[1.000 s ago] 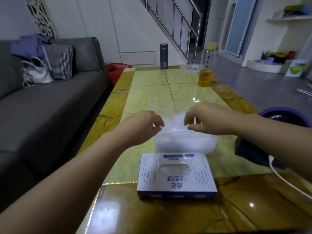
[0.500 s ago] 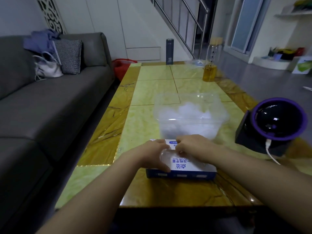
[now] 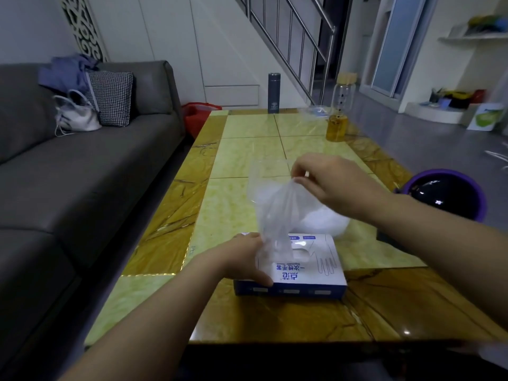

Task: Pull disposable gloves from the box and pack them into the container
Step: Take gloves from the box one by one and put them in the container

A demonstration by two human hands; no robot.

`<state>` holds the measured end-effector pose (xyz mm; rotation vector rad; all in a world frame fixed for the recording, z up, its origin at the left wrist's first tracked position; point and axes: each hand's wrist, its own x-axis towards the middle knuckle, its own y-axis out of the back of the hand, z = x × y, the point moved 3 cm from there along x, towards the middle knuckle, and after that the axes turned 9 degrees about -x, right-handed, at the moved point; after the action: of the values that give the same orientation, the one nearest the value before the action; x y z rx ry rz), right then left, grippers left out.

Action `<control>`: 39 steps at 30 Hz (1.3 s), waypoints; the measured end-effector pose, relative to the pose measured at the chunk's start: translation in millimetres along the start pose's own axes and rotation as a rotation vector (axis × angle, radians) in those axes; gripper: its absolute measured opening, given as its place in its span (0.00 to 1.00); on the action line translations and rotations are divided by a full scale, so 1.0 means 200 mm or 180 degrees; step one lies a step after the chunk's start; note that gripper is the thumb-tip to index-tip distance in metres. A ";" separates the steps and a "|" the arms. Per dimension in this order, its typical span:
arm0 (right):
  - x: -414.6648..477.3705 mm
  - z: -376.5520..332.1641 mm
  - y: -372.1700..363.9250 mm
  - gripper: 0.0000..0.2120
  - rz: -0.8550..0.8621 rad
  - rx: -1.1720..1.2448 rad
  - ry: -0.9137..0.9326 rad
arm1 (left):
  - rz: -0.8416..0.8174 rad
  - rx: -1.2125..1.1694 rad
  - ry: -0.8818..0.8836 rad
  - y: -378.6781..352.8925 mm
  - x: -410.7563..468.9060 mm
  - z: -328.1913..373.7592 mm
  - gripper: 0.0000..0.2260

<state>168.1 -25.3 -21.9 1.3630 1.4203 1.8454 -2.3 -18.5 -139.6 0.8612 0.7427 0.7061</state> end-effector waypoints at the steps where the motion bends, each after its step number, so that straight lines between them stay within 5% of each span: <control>1: 0.01 0.02 0.04 0.03 0.0097 0.0010 -0.0016 | -0.0031 -0.0119 -0.0024 0.01 -0.01 0.01 0.33; 8: -0.10 0.09 0.07 0.02 -0.0065 0.0183 -0.0104 | -0.0323 -0.3429 -0.0457 0.13 -0.12 0.05 0.29; 12: -0.14 0.06 0.04 0.04 -0.0151 0.0183 -0.0074 | -0.0319 -0.4769 -0.0572 0.19 -0.15 0.10 0.43; 18: -0.17 -0.01 0.00 0.08 -0.0376 0.0263 0.0157 | 0.0474 -0.4840 -0.0184 0.20 -0.09 0.21 0.12; 23: -0.18 0.11 0.01 0.23 -0.0480 0.1690 -0.1455 | 0.0803 -0.5017 -0.0408 0.25 -0.12 0.17 0.10; 27: -0.22 0.10 -0.05 0.34 -0.1325 0.3934 -0.2686 | 0.0856 -0.4994 -0.0547 0.30 -0.14 0.16 0.11; 30: -0.20 0.05 -0.07 0.36 -0.1546 0.4536 -0.2456 | 0.0938 -0.4891 -0.0606 0.34 -0.14 0.17 0.12; 35: -0.08 0.05 0.02 0.48 -0.0129 0.3853 -0.1940 | 0.1051 -0.4573 -0.0626 0.41 -0.14 0.15 0.13; 39: -0.01 0.07 0.08 0.33 -0.0008 0.3120 -0.1230 | 0.1285 -0.4583 -0.0819 0.49 -0.11 0.11 0.15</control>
<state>184.3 -26.9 -9.3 1.9770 2.1740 0.7451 -20.7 0.7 -40.1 -0.2587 -0.2741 1.1951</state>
